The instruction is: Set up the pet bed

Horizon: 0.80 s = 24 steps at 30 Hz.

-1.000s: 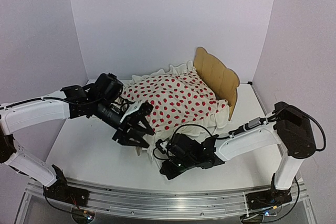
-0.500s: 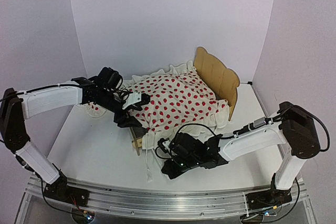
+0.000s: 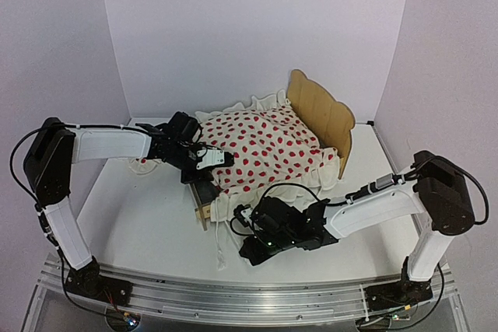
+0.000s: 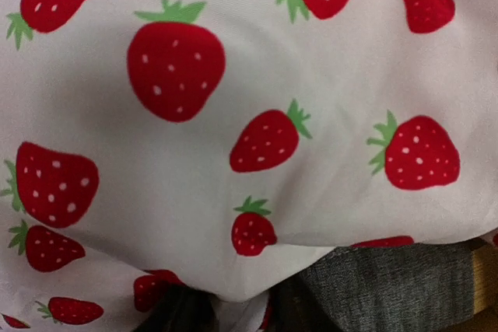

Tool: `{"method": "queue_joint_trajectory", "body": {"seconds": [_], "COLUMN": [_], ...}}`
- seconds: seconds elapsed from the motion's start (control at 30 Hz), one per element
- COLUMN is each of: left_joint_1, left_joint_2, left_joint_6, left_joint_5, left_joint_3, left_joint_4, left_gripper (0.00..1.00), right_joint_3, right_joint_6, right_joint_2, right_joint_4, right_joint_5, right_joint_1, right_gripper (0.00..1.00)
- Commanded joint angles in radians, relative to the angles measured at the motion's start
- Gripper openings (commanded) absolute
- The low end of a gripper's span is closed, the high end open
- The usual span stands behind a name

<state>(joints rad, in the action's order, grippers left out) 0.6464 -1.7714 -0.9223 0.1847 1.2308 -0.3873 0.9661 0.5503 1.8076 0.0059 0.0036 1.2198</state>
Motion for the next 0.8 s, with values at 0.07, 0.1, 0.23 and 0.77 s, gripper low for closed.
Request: {"method": "queue_joint_trajectory", "body": {"seconds": [0.07,0.1,0.23,0.77], "left_joint_1": [-0.016,-0.028,-0.094,-0.171], "left_joint_2": [0.035,0.051,0.105,0.142], "left_joint_6": [-0.054,-0.056,-0.039,-0.054], "left_joint_5": [-0.077,-0.068,-0.018,0.090], "left_joint_3": [-0.014,-0.007,0.061,0.060], "left_joint_4": [-0.039,-0.054,-0.154,-0.311], "left_gripper": [0.00,0.00,0.00,0.42], "right_joint_3": [-0.004,-0.005,-0.017,0.045], "right_joint_6": [-0.010,-0.013,-0.027,-0.019], "right_joint_2": [-0.048,-0.053,-0.076,0.015], "right_joint_4": [-0.014,-0.014,-0.014,-0.023], "right_joint_5": [-0.005,-0.008,-0.028,-0.119], "right_joint_1": [0.007,0.007,0.008,0.007], "right_gripper": [0.00,0.00,0.00,0.00]}}
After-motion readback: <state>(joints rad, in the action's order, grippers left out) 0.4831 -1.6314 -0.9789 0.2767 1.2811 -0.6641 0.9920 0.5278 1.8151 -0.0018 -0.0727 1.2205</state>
